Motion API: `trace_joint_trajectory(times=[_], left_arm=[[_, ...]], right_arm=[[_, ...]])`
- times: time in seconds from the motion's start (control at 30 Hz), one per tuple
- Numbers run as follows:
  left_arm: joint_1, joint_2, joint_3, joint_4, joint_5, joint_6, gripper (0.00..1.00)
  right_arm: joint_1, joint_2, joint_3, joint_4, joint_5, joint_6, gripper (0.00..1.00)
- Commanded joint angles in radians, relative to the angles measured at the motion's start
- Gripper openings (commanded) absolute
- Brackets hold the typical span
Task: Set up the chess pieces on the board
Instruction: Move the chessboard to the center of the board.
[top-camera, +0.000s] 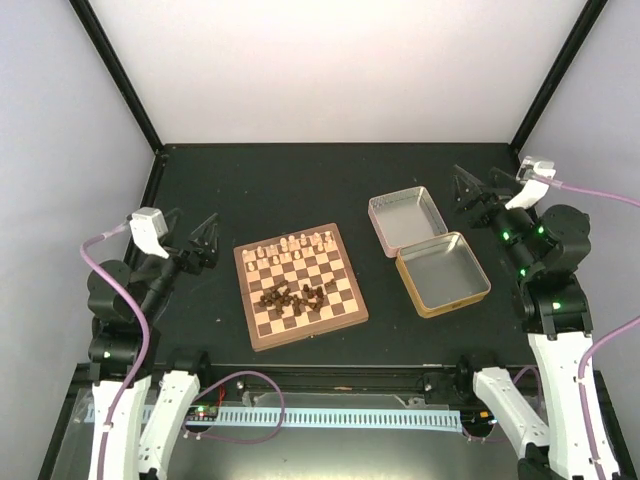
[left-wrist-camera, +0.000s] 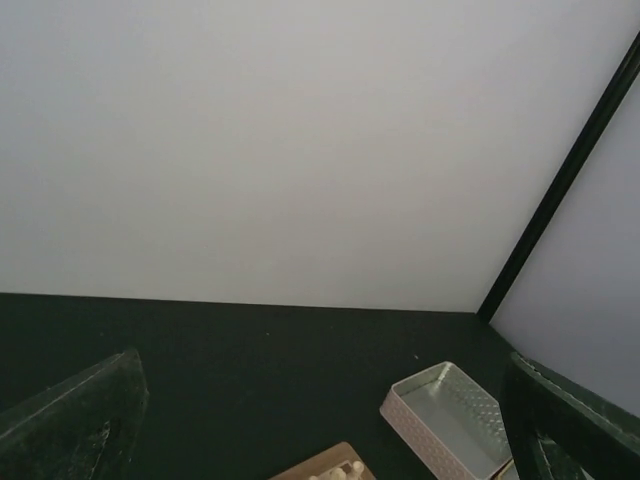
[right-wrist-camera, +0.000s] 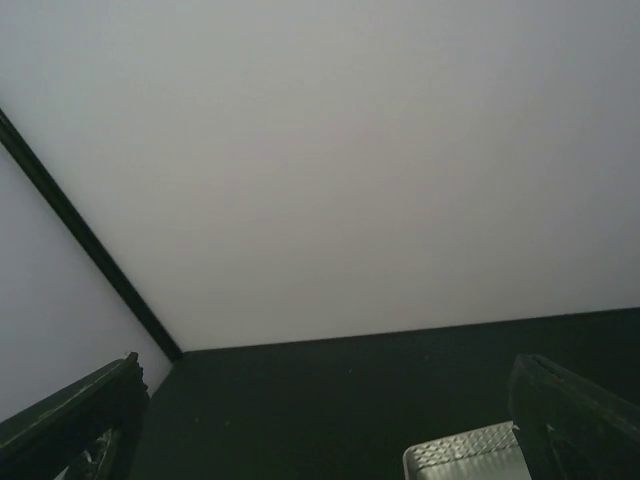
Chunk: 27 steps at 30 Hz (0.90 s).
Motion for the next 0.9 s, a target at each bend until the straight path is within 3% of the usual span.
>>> trace_joint_trajectory(times=[0.0, 0.27, 0.47, 0.67, 0.87], left_arm=[[0.028, 0.011, -0.043, 0.077, 0.104, -0.061, 0.98], [0.045, 0.065, -0.169, 0.154, 0.211, -0.165, 0.99], [0.049, 0.14, -0.266, 0.091, 0.223, -0.21, 0.99], [0.05, 0.279, -0.273, -0.08, 0.2, -0.213, 0.98], [0.051, 0.385, -0.283, -0.196, 0.075, -0.316, 0.88]], right_arm=[[-0.041, 0.025, 0.012, -0.036, -0.162, 0.065, 0.99], [-0.068, 0.138, 0.0, -0.055, -0.351, 0.132, 1.0], [-0.043, 0.231, -0.079, -0.003, -0.465, 0.125, 1.0], [0.076, 0.319, -0.115, -0.022, -0.396, 0.077, 0.97], [0.243, 0.496, -0.087, -0.091, -0.205, 0.034, 0.82]])
